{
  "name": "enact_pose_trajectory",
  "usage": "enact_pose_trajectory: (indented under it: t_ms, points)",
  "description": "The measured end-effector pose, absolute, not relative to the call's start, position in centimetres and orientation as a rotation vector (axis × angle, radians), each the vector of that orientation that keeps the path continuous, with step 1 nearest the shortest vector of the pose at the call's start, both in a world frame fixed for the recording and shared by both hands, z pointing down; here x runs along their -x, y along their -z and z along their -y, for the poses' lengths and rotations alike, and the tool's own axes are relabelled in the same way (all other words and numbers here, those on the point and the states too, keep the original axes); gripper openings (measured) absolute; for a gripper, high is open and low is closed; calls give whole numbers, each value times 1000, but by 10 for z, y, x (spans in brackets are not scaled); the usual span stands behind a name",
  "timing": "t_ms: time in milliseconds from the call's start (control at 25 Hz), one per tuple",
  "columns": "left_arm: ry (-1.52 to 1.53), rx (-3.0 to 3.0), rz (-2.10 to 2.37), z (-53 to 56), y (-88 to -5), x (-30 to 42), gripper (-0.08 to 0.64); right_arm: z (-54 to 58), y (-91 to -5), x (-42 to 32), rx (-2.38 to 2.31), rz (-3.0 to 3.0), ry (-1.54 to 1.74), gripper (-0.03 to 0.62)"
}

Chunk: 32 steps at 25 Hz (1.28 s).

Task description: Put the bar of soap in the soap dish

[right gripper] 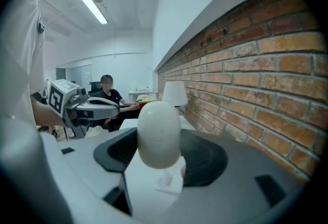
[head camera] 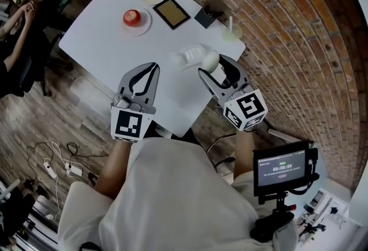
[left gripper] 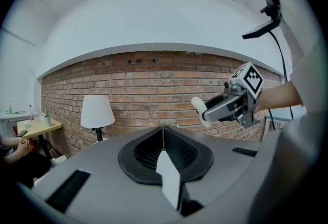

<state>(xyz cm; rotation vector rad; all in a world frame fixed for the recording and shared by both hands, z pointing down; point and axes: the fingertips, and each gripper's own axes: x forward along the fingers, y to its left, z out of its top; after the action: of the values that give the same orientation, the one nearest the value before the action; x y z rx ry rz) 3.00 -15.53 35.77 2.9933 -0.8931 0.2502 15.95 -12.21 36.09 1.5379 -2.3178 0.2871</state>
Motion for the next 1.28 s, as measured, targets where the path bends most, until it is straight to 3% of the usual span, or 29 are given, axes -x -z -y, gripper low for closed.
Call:
enact_pose_trajectory:
  t_ms: [1280]
  points:
    - [-330, -2776, 1093, 166, -412, -37, 14, 179, -488, -185, -895, 2146, -270, 262]
